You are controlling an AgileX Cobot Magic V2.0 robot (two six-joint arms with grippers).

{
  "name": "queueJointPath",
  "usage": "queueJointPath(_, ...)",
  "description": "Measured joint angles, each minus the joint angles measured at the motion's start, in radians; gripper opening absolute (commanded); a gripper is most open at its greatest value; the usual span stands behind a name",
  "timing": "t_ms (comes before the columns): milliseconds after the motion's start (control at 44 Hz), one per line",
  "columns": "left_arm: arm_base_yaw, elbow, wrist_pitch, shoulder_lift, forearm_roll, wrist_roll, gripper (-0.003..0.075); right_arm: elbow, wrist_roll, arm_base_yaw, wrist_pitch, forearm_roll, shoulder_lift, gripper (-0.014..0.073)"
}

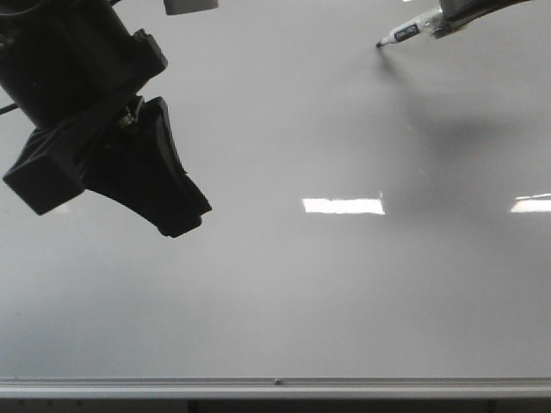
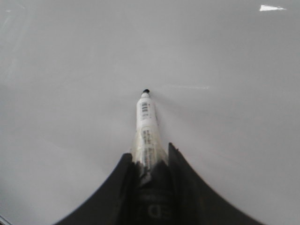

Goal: Write number 4 on whiteboard

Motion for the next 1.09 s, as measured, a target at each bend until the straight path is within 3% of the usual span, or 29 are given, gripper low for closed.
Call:
queueJointPath(295,0.000,0.000,0.000,0.000,0.000,0.000,-0.0020,-0.001,0.000,0.035,0.067,0.002,0.051,-0.0062)
queueJointPath(772,0.000,0.000,0.000,0.000,0.000,0.000,-0.0020,-0.001,0.000,0.079,0.055,0.002,0.075,-0.0062)
queueJointPath(954,0.000,0.000,0.000,0.000,0.000,0.000,-0.0020,-0.001,0.039,0.008,0.101,-0.020,0.062,-0.0062)
queueJointPath(1090,0.000,0.000,0.000,0.000,0.000,0.000,-0.0020,0.006,0.073,-0.108,0.156,-0.063,0.027,-0.0062)
